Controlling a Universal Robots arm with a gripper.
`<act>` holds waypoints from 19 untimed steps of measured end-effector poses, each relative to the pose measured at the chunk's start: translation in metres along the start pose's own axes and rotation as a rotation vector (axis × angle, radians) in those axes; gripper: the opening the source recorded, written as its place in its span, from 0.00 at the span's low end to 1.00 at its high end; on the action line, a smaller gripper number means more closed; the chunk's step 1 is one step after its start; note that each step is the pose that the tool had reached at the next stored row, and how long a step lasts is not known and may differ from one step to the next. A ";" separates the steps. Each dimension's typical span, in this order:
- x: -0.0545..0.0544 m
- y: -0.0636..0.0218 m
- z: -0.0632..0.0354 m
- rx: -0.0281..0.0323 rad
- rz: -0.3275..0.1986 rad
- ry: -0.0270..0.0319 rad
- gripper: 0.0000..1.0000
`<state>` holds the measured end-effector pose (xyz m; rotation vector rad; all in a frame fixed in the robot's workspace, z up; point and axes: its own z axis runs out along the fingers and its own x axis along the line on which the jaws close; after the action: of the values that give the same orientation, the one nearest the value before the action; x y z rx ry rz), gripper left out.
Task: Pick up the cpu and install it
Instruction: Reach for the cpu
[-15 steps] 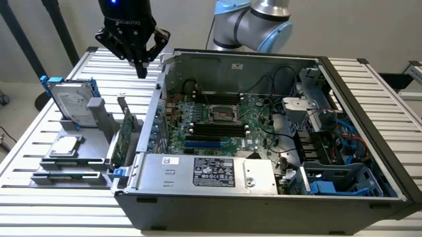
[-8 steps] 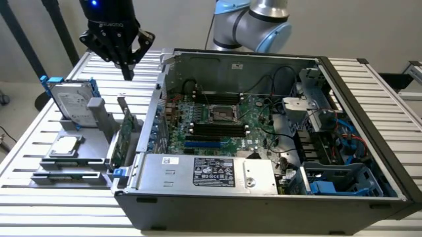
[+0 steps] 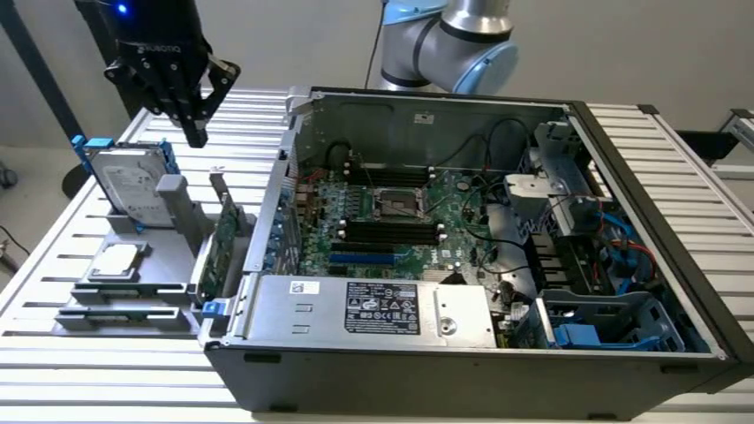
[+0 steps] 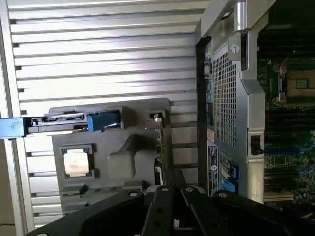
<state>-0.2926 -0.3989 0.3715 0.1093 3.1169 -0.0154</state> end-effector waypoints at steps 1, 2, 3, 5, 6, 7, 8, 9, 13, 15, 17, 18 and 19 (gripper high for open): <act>0.004 -0.0003 0.0004 0.0026 0.000 -0.0002 0.11; 0.009 -0.0006 0.0008 0.0053 0.000 -0.0003 0.11; 0.014 -0.0009 0.0013 0.0078 0.000 -0.0006 0.11; 0.023 -0.0016 0.0022 0.0135 0.000 -0.0011 0.11; 0.027 -0.0019 0.0026 0.0161 0.000 -0.0012 0.11; 0.032 -0.0022 0.0030 0.0188 0.000 -0.0014 0.11; 0.036 -0.0025 0.0034 0.0214 0.000 -0.0015 0.11; 0.041 -0.0028 0.0038 0.0241 0.000 -0.0016 0.11; 0.059 -0.0041 0.0056 0.0344 -0.001 -0.0025 0.11; 0.068 -0.0047 0.0064 0.0388 -0.001 -0.0028 0.11; 0.077 -0.0054 0.0074 0.0428 -0.001 -0.0031 0.11; 0.082 -0.0057 0.0078 0.0446 -0.001 -0.0031 0.11; 0.087 -0.0060 0.0084 0.0462 -0.001 -0.0033 0.11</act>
<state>-0.3791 -0.3989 0.3612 0.1085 3.1141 -0.0875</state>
